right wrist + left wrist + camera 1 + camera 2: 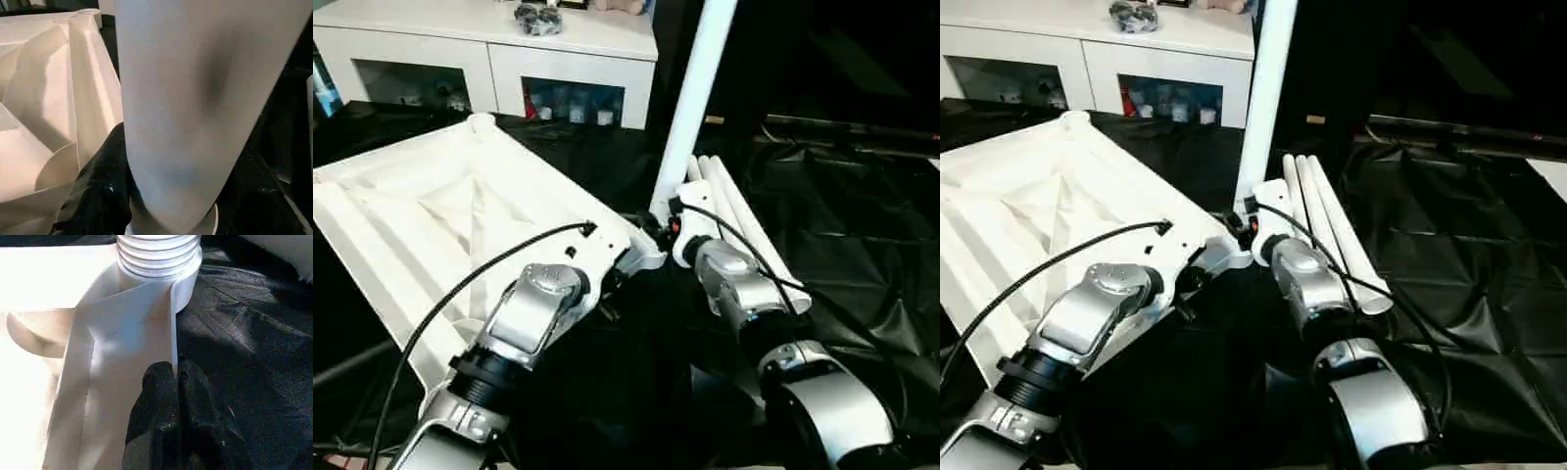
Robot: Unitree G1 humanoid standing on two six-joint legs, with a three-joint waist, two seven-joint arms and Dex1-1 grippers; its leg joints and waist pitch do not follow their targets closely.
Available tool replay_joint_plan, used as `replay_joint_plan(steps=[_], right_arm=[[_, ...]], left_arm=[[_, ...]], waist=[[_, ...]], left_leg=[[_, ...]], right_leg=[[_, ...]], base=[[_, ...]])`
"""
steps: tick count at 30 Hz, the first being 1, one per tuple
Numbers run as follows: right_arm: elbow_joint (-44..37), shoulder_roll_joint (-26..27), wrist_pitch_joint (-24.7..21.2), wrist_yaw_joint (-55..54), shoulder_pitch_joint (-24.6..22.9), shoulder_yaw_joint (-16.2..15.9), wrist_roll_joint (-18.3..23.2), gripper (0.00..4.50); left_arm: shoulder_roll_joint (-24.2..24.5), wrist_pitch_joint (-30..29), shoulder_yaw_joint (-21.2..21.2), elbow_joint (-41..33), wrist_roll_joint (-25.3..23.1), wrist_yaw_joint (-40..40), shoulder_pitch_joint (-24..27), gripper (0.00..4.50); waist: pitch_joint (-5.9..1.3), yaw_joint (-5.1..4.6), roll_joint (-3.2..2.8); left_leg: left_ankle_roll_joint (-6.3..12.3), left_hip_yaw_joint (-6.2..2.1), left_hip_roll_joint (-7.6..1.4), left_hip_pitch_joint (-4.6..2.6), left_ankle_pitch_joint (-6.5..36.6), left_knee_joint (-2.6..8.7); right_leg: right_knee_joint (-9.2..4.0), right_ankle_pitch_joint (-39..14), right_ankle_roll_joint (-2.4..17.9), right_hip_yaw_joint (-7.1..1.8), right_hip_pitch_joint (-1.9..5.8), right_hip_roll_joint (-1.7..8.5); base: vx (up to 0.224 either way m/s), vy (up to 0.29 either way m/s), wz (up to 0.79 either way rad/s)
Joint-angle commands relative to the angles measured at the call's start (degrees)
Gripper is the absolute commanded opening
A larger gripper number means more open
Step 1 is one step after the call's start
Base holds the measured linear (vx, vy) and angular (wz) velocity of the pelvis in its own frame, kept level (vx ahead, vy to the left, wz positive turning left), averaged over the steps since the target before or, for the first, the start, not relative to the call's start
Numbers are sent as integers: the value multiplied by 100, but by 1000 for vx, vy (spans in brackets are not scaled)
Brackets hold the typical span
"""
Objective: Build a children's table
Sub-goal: Rotate leg to tighten
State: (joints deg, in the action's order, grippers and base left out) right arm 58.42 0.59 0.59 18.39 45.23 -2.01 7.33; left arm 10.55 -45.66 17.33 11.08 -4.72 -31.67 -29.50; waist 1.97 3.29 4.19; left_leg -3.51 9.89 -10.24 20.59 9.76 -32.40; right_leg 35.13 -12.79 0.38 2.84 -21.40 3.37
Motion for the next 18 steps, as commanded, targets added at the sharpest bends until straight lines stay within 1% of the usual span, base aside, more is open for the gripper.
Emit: replay_joint_plan(steps=[1,3,4,5,6,7,8,9,10,11,12,13,15,16,17,18], right_arm=[[778,193,-490,92,-403,-211,-234,188],[794,179,-500,-26,-388,-248,-296,188],[809,191,-503,57,-369,-162,-222,223],[809,195,-483,65,-362,-133,-201,244],[796,196,-437,97,-335,-72,-151,258],[788,196,-403,120,-319,-49,-143,261],[756,191,-326,104,-301,-28,-139,261],[739,192,-309,117,-294,-9,-121,266],[705,193,-259,160,-272,35,-81,280],[659,181,-154,225,-233,79,-55,303],[645,176,-142,258,-226,85,-50,306],[572,156,-92,404,-211,95,-31,308],[475,123,-68,540,-208,90,-33,316],[338,64,-52,703,-227,49,-48,345],[280,40,-45,773,-240,34,-53,345],[211,5,-35,871,-252,17,-58,350]], left_arm=[[-177,87,150,-248,56,-65,-273,0],[-150,111,164,-254,62,-89,-263,0],[-101,182,186,-280,90,-143,-240,0],[-83,201,195,-291,102,-164,-232,0],[-46,253,208,-313,124,-210,-216,0],[-32,263,209,-325,131,-223,-210,0],[-10,314,214,-335,147,-267,-202,0],[-3,333,213,-340,153,-282,-197,0],[12,373,209,-345,162,-313,-192,0],[42,479,214,-345,161,-377,-188,0],[47,501,212,-347,165,-394,-186,0],[66,528,199,-360,177,-436,-178,0],[118,580,218,-398,203,-520,-162,0],[207,700,266,-469,235,-665,-123,0],[248,766,287,-498,251,-732,-103,0],[295,858,315,-519,271,-821,-87,0]], waist=[[-167,5,-117],[-163,10,-120],[-165,4,-117],[-165,4,-117],[-167,6,-109],[-176,3,-113],[-181,16,-124],[-201,19,-116],[-218,29,-119],[-227,33,-112],[-217,30,-115],[-216,33,-110],[-212,42,-107],[-217,47,-115],[-217,47,-115],[-230,55,-116]], left_leg=[[-250,-167,-320,-65,2392,459],[-268,-179,-322,-82,2495,462],[-277,-187,-320,-77,2548,466],[-276,-190,-323,-78,2560,469],[-274,-185,-325,-87,2576,467],[-270,-186,-322,-87,2550,459],[-264,-178,-336,-81,2463,464],[-251,-178,-336,-69,2370,470],[-229,-155,-339,-58,2167,464],[-180,-138,-340,-36,1946,454],[-156,-131,-331,-22,1891,456],[-132,-116,-330,-31,1847,445],[-104,-112,-332,-25,1809,441],[-75,-110,-336,-20,1690,439],[-75,-110,-336,-20,1690,439],[-47,-105,-343,-18,1569,429]], right_leg=[[-576,-2132,806,-283,32,516],[-599,-2348,741,-285,8,524],[-606,-2426,702,-285,5,524],[-609,-2438,691,-285,1,525],[-614,-2423,692,-287,-13,522],[-604,-2379,722,-291,-11,521],[-594,-2184,736,-298,-14,523],[-573,-2017,768,-292,15,515],[-538,-1614,850,-297,23,497],[-500,-1252,941,-294,46,493],[-499,-1197,967,-290,52,489],[-498,-1177,993,-290,54,492],[-500,-1221,1008,-293,69,504],[-492,-1142,1020,-293,80,503],[-492,-1142,1020,-293,80,503],[-472,-957,1048,-294,94,501]], base=[[0,0,0],[0,0,0],[0,0,0],[0,0,0],[0,0,0],[0,0,0],[0,0,0],[0,0,0],[0,0,0],[0,0,0],[0,0,0],[0,0,0],[0,0,0],[0,0,0],[0,0,0],[0,0,0]])
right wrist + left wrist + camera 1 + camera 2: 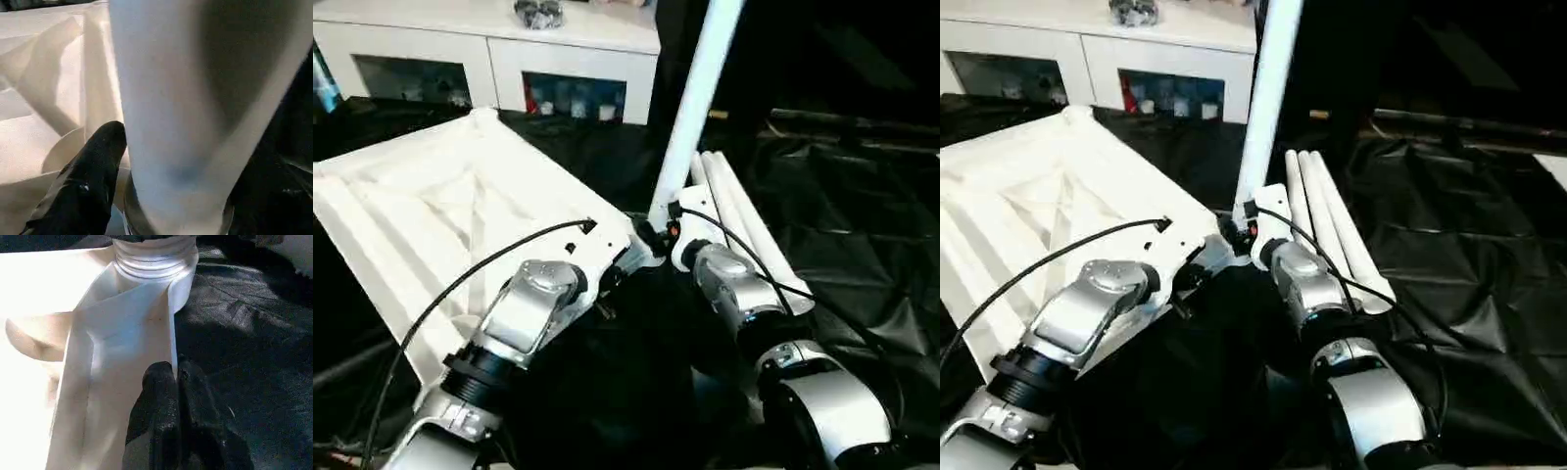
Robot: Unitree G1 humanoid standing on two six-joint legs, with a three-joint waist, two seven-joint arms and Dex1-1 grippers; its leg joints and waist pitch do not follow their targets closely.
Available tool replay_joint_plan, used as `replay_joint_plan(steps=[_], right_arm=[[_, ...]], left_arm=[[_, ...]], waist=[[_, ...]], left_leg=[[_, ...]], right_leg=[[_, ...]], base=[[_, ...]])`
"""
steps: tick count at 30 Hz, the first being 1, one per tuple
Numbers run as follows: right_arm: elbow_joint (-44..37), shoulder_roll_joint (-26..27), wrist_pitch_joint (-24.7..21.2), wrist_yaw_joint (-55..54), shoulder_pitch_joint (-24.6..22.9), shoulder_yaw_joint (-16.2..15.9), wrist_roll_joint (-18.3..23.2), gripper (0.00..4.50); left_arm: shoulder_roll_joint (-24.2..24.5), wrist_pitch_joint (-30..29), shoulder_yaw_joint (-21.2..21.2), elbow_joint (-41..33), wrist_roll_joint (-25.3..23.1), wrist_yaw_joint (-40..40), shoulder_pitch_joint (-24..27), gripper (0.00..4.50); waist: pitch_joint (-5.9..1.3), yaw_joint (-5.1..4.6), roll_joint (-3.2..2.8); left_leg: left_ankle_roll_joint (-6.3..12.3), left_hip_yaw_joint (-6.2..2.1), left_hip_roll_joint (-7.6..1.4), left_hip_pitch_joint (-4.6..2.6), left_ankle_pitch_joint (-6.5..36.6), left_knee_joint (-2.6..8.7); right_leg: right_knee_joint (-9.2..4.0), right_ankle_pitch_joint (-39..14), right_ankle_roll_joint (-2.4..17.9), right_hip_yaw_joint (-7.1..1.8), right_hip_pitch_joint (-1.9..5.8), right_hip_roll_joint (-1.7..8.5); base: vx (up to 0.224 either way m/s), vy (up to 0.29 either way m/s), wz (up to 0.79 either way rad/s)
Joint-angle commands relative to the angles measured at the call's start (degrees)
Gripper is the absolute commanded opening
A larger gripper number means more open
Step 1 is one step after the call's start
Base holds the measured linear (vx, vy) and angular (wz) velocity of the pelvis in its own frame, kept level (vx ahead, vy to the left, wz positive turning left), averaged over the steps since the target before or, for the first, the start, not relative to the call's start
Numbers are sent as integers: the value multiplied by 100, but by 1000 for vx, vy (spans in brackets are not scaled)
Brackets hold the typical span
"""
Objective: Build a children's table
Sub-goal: Rotate leg to tighten
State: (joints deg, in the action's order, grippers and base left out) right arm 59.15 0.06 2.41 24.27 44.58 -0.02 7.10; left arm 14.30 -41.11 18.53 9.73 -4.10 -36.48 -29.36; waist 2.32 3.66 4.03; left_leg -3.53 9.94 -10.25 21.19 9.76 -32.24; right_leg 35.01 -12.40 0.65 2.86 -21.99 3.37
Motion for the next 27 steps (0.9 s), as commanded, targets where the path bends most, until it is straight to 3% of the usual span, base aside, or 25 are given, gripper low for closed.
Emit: replay_joint_plan(steps=[1,5,8,10,13,20,27], right_arm=[[-2,0,-226,475,-228,-213,-28,364],[-445,-205,-293,972,-375,-286,1,394],[-882,-441,-470,1509,-549,-431,8,400],[-1509,-784,-819,2331,-842,-683,94,400],[-1941,-1070,-985,2900,-1068,-902,129,400],[-2748,-1419,-1376,3597,-1425,-1022,317,384],[-3115,-1507,-1601,3868,-1604,-1101,405,318]], left_arm=[[-5,474,219,-414,254,-476,-75,0],[219,803,275,-443,347,-879,4,0],[386,982,296,-439,411,-1176,47,0],[571,1186,283,-438,538,-1543,93,0],[726,1324,280,-468,651,-1862,143,0],[1109,1652,265,-532,897,-2596,300,0],[1380,1836,266,-502,948,-2956,454,0]], waist=[[-275,28,-114],[-334,115,-114],[-346,135,-101],[-326,179,-112],[-315,184,-116],[-286,190,-108],[-306,198,-109]], left_leg=[[-3,-104,-342,-80,1389,400],[301,-62,-323,-60,349,294],[522,-42,-295,-41,8,247],[568,-38,-315,-60,194,244],[497,-41,-327,-59,368,262],[230,-51,-338,-72,828,302],[242,-45,-335,-85,649,280]], right_leg=[[-429,-708,1098,-290,165,491],[-255,828,1351,-270,245,457],[-210,1380,1465,-259,254,432],[-242,1190,1435,-262,254,441],[-253,881,1415,-263,249,449],[-313,39,1314,-275,228,471],[-267,308,1374,-269,215,457]], base=[[0,0,0],[0,0,0],[0,0,0],[0,0,0],[0,0,0],[0,0,0],[0,0,0]])
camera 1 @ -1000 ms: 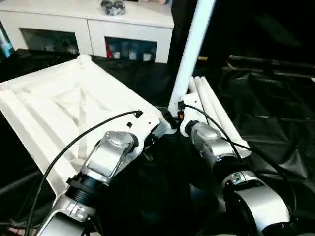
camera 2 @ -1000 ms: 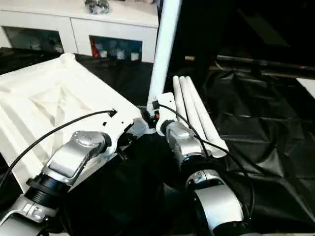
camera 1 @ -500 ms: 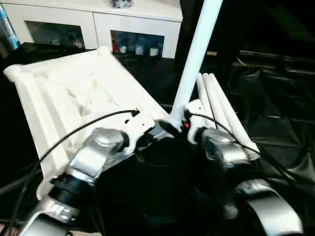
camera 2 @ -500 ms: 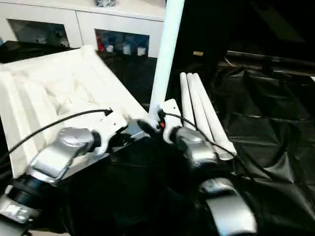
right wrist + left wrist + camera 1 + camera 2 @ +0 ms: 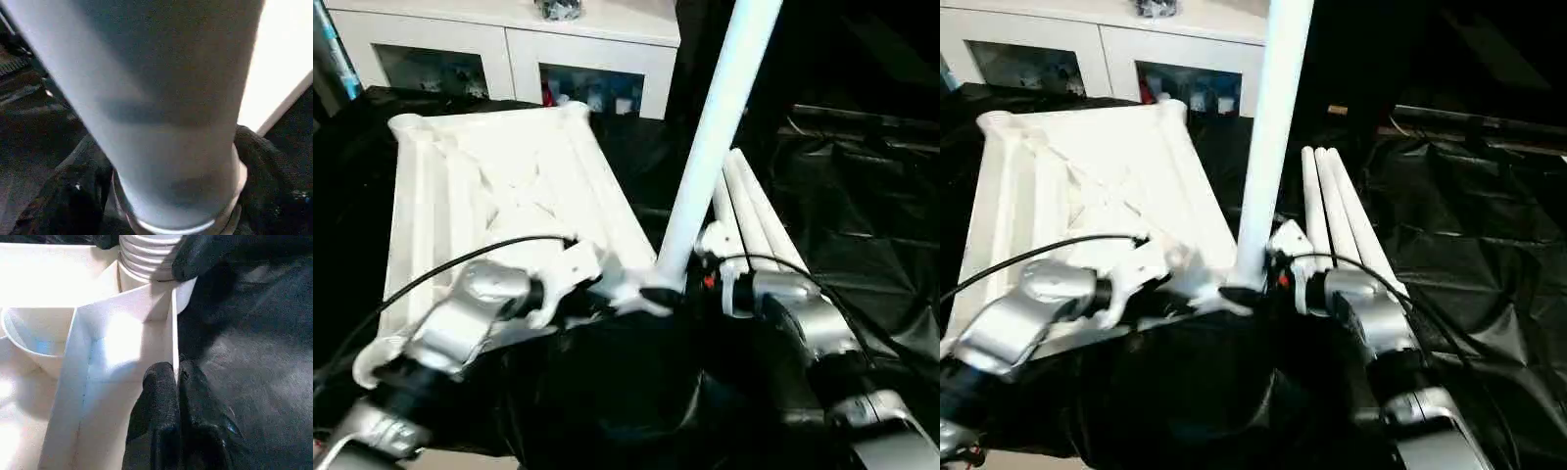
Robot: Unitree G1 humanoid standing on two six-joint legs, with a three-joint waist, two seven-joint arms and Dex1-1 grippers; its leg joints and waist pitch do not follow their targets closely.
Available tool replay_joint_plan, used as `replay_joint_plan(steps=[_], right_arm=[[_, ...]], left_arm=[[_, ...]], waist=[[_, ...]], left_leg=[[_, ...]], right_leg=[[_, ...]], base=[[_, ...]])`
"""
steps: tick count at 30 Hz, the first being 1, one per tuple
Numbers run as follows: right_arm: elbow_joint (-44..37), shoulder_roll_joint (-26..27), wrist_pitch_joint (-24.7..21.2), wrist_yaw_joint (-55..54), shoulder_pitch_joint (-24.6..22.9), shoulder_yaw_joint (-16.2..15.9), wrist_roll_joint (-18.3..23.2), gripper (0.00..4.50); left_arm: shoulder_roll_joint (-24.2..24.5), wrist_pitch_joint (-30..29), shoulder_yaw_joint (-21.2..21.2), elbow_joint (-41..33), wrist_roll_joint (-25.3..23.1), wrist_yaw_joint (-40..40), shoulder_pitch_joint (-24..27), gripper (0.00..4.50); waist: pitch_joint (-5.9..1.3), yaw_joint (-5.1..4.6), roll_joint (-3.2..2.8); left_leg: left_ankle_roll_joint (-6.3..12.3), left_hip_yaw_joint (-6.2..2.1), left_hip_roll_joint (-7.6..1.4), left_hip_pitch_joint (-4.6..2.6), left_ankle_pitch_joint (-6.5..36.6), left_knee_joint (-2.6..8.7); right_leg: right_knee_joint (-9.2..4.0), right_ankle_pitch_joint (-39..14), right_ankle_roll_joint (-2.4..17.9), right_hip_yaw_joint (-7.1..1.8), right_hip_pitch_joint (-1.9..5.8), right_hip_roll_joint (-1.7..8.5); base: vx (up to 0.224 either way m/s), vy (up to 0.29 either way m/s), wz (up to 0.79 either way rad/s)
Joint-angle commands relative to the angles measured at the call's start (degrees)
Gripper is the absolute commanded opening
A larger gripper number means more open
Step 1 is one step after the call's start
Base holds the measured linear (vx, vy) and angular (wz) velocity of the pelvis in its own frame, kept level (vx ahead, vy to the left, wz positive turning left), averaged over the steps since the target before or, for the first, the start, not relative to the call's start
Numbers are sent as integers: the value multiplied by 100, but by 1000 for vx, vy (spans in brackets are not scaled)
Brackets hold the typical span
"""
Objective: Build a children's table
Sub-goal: Rotate leg to tighten
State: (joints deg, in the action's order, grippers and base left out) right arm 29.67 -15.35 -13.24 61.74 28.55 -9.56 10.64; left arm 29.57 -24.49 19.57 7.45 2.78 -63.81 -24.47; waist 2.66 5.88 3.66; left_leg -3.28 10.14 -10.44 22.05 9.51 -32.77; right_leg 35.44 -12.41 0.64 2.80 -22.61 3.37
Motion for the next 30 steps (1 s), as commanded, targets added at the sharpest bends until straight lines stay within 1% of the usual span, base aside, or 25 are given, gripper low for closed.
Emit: replay_joint_plan(steps=[1,4,5,9,10,11,12,13,14,15,16,17,18,19,21,22,23,24,25,26,27,28,29,30], right_arm=[[-222,28,-107,150,-43,-204,26,318],[-278,42,-120,152,-103,-253,-10,292],[-294,57,-134,144,-118,-256,-8,292],[-246,199,-151,-107,-165,-206,-31,284],[116,398,-3,-602,-71,-57,-118,284],[213,450,42,-733,-45,-18,-141,282],[421,559,137,-1013,18,63,-187,281],[810,754,240,-1565,164,219,-238,280],[1200,959,312,-2130,325,379,-252,280],[1448,1121,339,-2472,443,493,-221,280],[1597,1242,341,-2660,523,558,-189,279],[1597,1242,341,-2660,523,558,-189,279],[1855,1475,394,-3016,671,614,-186,279],[1983,1577,381,-3215,750,624,-203,279],[2059,1637,368,-3343,796,630,-217,279],[2222,1742,393,-3551,888,669,-241,279],[2436,1873,466,-3713,1006,709,-260,279],[2546,1951,521,-3734,1068,716,-269,279],[2546,1951,521,-3734,1068,716,-269,279],[2610,1995,553,-3732,1106,740,-265,349],[2681,2021,589,-3722,1144,788,-253,349],[2803,2031,679,-3689,1213,851,-262,355],[2832,2020,717,-3660,1232,856,-275,355],[2813,1968,778,-3557,1239,817,-306,369]], left_arm=[[-116,210,151,-238,244,-259,-20,0],[-94,235,141,-214,235,-265,-6,0],[-95,230,137,-215,236,-253,-3,0],[-161,203,59,-182,207,-103,20,0],[-287,123,0,-71,138,145,-40,0],[-326,97,-19,-37,119,219,-60,0],[-414,44,-65,42,82,383,-107,0],[-598,-52,-166,182,42,700,-201,0],[-806,-197,-285,332,2,1063,-312,0],[-954,-288,-346,425,-37,1307,-391,0],[-1066,-348,-389,491,-66,1491,-445,0],[-1066,-348,-389,491,-66,1491,-445,0],[-1266,-470,-428,597,-139,1808,-538,0],[-1355,-500,-432,643,-199,1975,-579,0],[-1410,-513,-428,666,-241,2078,-600,0],[-1495,-526,-407,680,-287,2190,-622,0],[-1637,-551,-384,643,-296,2300,-630,0],[-1738,-569,-375,599,-278,2349,-628,0],[-1738,-569,-375,599,-278,2349,-628,0],[-1776,-572,-325,507,-285,2334,-592,0],[-1784,-569,-291,460,-304,2323,-569,0],[-1757,-552,-246,374,-299,2274,-508,0],[-1738,-540,-239,347,-283,2247,-481,0],[-1675,-462,-226,314,-259,2166,-430,0]], waist=[[-337,-20,-78],[-343,-16,-77],[-343,-8,-53],[-331,-3,-52],[-322,-9,-42],[-318,-20,-33],[-306,-27,-49],[-299,-58,-40],[-274,-102,-35],[-274,-121,-37],[-285,-118,-33],[-285,-118,-33],[-285,-114,-29],[-282,-125,-23],[-290,-113,-21],[-290,-103,-27],[-296,-104,10],[-299,-112,-5],[-304,-109,-9],[-304,-101,2],[-308,-101,17],[-313,-95,2],[-314,-99,4],[-314,-92,4]], left_leg=[[204,-65,-313,-174,690,333],[179,-67,-310,-168,687,328],[195,-66,-308,-159,652,324],[177,-65,-309,-157,704,324],[128,-61,-312,-159,777,330],[106,-55,-305,-162,842,331],[7,-64,-306,-167,1018,344],[-109,-63,-313,-175,1195,355],[-212,-77,-299,-172,1401,374],[-272,-90,-299,-174,1477,381],[-298,-105,-301,-176,1518,379],[-298,-105,-301,-176,1518,379],[-252,-86,-306,-183,1496,369],[-255,-100,-298,-171,1473,386],[-244,-92,-302,-188,1484,378],[-209,-88,-301,-187,1455,377],[-192,-83,-303,-177,1411,375],[-186,-86,-303,-173,1348,379],[-185,-85,-302,-172,1327,373],[-140,-72,-294,-160,1255,364],[-117,-70,-293,-153,1239,363],[-87,-70,-292,-155,1181,361],[-68,-65,-295,-156,1165,356],[-62,-62,-297,-158,1156,356]], right_leg=[[-311,267,1389,-262,275,460],[-303,266,1376,-262,286,465],[-297,276,1366,-265,293,472],[-309,105,1346,-265,279,478],[-321,-44,1325,-271,265,480],[-332,-149,1319,-272,256,477],[-363,-457,1299,-276,246,499],[-378,-750,1276,-278,222,504],[-418,-1186,1209,-282,214,514],[-429,-1404,1161,-282,219,526],[-462,-1669,1008,-284,220,531],[-462,-1669,1008,-284,220,531],[-465,-1570,981,-300,191,525],[-457,-1564,972,-287,204,509],[-462,-1531,942,-288,197,505],[-462,-1438,929,-292,196,501],[-450,-1379,927,-290,201,501],[-432,-1290,953,-288,199,507],[-430,-1253,953,-284,204,505],[-421,-1106,948,-285,214,494],[-418,-1075,944,-286,219,498],[-407,-991,948,-283,218,491],[-404,-931,983,-285,211,493],[-403,-903,991,-283,212,492]], base=[[0,0,0],[0,0,0],[0,0,0],[0,0,0],[0,0,0],[0,0,0],[0,0,0],[0,0,0],[0,0,0],[-52,-1,-6],[0,0,0],[0,0,0],[0,0,0],[0,0,0],[0,0,0],[0,0,0],[0,0,0],[0,0,0],[0,0,0],[0,0,0],[0,0,0],[0,0,0],[0,0,0],[0,0,0]])
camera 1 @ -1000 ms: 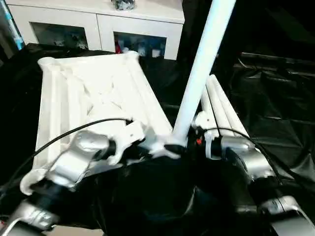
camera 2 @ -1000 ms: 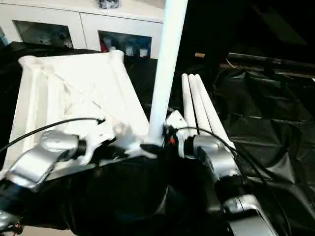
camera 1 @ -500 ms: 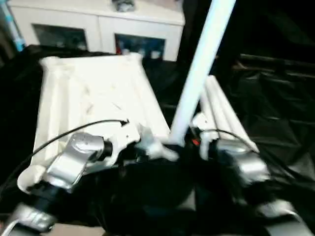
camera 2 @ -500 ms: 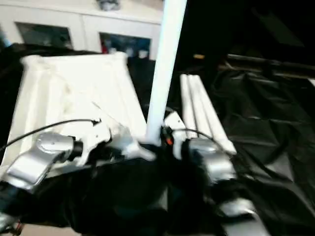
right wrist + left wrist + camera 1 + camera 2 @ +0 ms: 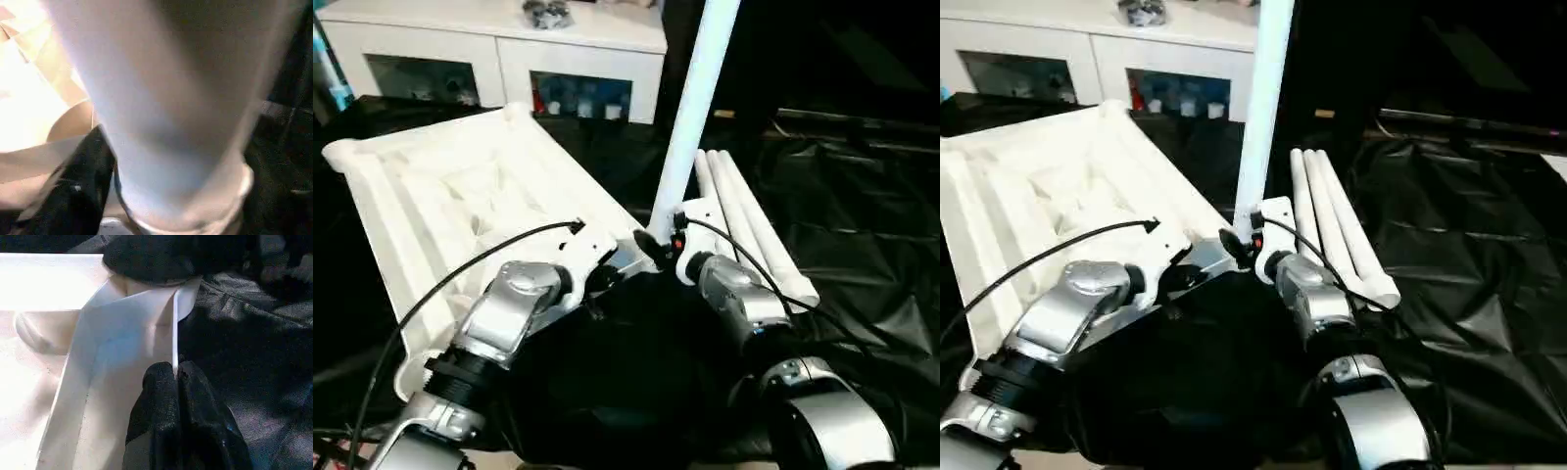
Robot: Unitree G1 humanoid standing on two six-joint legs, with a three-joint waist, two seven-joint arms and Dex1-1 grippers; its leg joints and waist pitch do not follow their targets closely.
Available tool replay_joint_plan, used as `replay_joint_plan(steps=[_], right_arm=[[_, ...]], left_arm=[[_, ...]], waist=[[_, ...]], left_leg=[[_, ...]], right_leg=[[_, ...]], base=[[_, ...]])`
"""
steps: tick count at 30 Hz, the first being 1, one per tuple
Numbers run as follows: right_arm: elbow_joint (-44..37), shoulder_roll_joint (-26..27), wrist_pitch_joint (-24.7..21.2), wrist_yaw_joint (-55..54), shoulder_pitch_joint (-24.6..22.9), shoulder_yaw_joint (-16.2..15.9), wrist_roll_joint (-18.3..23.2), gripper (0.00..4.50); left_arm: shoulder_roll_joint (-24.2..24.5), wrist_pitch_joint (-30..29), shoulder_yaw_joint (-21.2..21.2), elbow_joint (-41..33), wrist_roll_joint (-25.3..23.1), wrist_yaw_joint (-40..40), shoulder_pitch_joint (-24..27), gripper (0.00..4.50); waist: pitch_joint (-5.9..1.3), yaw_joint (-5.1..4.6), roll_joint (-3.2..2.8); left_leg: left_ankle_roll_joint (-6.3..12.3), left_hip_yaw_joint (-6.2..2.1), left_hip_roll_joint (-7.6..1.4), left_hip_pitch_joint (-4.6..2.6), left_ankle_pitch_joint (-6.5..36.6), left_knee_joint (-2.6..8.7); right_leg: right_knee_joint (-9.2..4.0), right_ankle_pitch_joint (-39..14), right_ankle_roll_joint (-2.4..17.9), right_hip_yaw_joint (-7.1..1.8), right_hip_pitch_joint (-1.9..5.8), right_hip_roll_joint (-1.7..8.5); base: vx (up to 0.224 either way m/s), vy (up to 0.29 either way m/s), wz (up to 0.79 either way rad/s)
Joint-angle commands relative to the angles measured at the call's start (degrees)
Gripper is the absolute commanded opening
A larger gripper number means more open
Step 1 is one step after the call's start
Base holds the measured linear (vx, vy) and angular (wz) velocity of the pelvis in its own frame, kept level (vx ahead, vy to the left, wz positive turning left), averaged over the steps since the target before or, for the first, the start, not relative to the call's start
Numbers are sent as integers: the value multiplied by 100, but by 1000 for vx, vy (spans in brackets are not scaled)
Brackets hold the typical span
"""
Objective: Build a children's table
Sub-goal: Rotate leg to tighten
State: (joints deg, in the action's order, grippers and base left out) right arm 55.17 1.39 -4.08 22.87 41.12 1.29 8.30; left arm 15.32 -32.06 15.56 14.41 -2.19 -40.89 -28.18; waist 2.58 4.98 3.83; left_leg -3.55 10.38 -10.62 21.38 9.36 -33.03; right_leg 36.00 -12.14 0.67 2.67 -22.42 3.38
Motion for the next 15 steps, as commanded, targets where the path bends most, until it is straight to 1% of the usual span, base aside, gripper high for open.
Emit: replay_joint_plan(steps=[1,2,3,4,5,7,9,10,11,12,13,14,15], right_arm=[[256,279,-119,357,-17,-281,-80,384],[171,221,-106,528,-41,-321,-76,393],[76,154,-77,731,-70,-367,-73,393],[32,120,-47,841,-83,-391,-75,393],[-169,1,-21,1190,-163,-493,-75,393],[-456,-200,-2,1702,-291,-655,-71,393],[-540,-276,15,1896,-335,-704,-80,393],[-650,-391,56,2154,-394,-751,-94,393],[-1003,-689,-6,2766,-554,-843,-31,393],[-1043,-723,-19,2829,-571,-852,-22,393],[-1285,-943,-104,3207,-678,-923,26,393],[-1371,-1032,-156,3352,-715,-957,40,393],[-1508,-1164,-255,3572,-772,-1012,70,393]], left_arm=[[-233,320,178,-389,239,-148,-46,0],[-167,365,192,-412,256,-248,-13,0],[-97,414,205,-441,271,-358,25,0],[-65,440,210,-457,277,-409,46,0],[24,502,219,-485,294,-540,80,0],[144,565,220,-507,316,-701,119,0],[186,581,216,-511,324,-753,132,0],[238,645,216,-510,349,-848,145,0],[379,779,223,-511,424,-1122,174,0],[395,803,224,-512,434,-1157,179,0],[506,938,232,-530,505,-1409,216,0],[554,998,237,-540,534,-1521,233,0],[618,1087,242,-554,566,-1662,260,0]], waist=[[-303,-7,-8],[-303,-8,-10],[-306,-3,-10],[-301,-12,-6],[-307,-8,-20],[-309,-4,-8],[-317,13,-1],[-312,8,-1],[-315,14,12],[-322,44,6],[-319,46,10],[-329,57,0],[-323,54,5]], left_leg=[[-16,-85,-276,-81,1156,384],[1,-80,-276,-88,1171,380],[17,-85,-277,-84,1178,379],[40,-89,-279,-64,1167,387],[51,-83,-281,-78,1152,378],[108,-75,-285,-69,1053,369],[160,-73,-282,-68,937,358],[179,-66,-281,-73,921,358],[208,-62,-273,-70,924,348],[237,-62,-282,-79,905,337],[296,-55,-289,-75,823,331],[326,-56,-287,-67,750,326],[346,-49,-285,-69,750,326]], right_leg=[[-452,-900,996,-270,205,489],[-455,-896,996,-272,199,484],[-455,-896,995,-271,212,491],[-456,-920,990,-268,220,491],[-458,-892,994,-272,213,491],[-442,-709,1027,-274,223,481],[-422,-545,1070,-267,235,477],[-422,-515,1111,-267,224,471],[-429,-537,1123,-263,237,465],[-428,-504,1107,-264,244,471],[-409,-358,1142,-269,227,466],[-391,-267,1155,-262,239,460],[-399,-260,1167,-264,228,456]], base=[[0,0,0],[0,0,0],[0,0,0],[0,0,0],[0,0,0],[0,0,0],[0,0,0],[0,0,0],[0,0,0],[0,0,0],[0,0,0],[0,0,0],[0,0,0]])
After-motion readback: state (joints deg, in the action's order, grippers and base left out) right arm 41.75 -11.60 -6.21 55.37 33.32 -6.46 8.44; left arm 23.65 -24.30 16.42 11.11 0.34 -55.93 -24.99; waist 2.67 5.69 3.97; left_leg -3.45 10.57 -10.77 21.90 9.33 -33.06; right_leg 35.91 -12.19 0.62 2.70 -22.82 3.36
